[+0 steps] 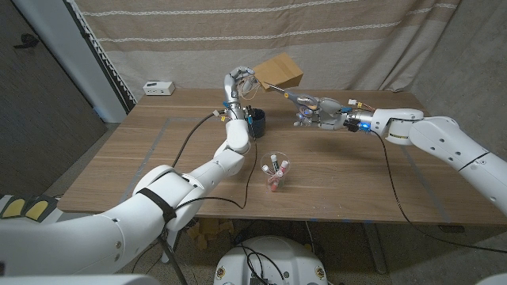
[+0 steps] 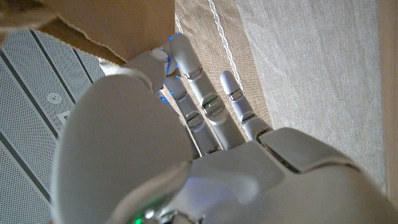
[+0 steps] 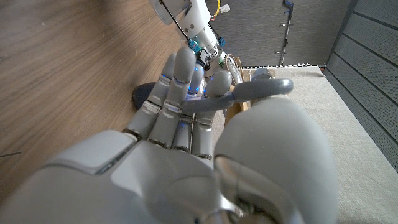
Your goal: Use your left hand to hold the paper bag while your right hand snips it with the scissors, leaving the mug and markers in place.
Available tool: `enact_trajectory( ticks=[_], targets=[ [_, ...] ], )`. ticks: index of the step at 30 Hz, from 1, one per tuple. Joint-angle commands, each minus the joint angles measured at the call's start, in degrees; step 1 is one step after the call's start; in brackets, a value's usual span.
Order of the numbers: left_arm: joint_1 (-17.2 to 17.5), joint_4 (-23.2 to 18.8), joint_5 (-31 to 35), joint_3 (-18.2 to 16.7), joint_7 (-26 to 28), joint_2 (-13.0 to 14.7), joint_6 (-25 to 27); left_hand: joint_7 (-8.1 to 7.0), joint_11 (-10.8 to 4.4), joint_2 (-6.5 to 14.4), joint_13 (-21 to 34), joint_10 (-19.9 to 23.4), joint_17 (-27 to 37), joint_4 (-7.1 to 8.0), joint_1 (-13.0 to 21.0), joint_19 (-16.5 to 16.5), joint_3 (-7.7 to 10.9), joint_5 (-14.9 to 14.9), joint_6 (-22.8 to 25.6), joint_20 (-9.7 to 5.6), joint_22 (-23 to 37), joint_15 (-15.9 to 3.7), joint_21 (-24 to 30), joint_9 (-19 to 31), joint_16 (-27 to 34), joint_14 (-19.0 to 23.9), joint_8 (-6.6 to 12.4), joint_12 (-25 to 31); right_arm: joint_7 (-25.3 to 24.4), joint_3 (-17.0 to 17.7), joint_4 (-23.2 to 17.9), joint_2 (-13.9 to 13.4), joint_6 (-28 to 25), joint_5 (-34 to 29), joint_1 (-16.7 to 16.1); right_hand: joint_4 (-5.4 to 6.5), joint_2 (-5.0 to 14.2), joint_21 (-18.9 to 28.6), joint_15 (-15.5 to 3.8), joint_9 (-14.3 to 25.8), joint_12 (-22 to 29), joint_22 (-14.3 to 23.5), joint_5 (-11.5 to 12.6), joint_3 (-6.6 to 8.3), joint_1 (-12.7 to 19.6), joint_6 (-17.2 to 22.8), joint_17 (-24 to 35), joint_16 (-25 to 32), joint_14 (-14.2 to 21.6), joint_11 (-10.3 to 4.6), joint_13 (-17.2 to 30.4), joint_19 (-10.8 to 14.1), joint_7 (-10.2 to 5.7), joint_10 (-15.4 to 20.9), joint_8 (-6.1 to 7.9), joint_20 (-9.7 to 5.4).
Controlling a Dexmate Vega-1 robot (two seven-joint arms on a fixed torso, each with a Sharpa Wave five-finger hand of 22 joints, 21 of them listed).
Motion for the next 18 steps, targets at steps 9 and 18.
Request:
enact_trajectory(
  ticks=[9, 18],
  targets=[
    [0.24, 0.53, -0.64, -1.32, -0.46, 0.20, -0.94, 0.29, 0.05, -0.19, -0.02, -0.25, 0.15, -0.05, -0.23, -0.10, 0.76, -0.07, -0.53, -7.73, -0.14, -0.09, 0.35, 0.22, -0.41, -0.34, 0.45, -0.24, -1.51, 0.25, -1.47, -0.09, 0.50, 0.41, -0.88, 0.83, 12.76, 3.67, -7.21, 6.82, 3.28, 1.30, -0.27, -1.80, 12.39, 2.20, -4.46, -0.35, -1.52, -8.32, -4.96, -1.49, 0.33, 14.24, -3.72, -3.16],
    [0.39, 0.22, -0.45, -1.39, -0.25, 0.28, -0.86, 0.31, 0.05, -0.23, 0.04, -0.23, 0.18, -0.05, -0.29, -0.17, 0.84, -0.17, -0.58, -7.73, -0.13, -0.09, 0.58, 0.44, -0.42, -0.26, 0.65, -0.16, -2.19, 0.83, -1.88, -0.25, 0.82, 1.07, -1.78, 1.63, 11.34, 5.29, -7.00, 3.51, 2.38, 0.91, -1.41, -4.29, 9.27, 3.77, -6.85, 0.15, -0.89, -8.30, -7.19, -1.95, 0.22, 15.76, -5.85, -2.81]
  ],
)
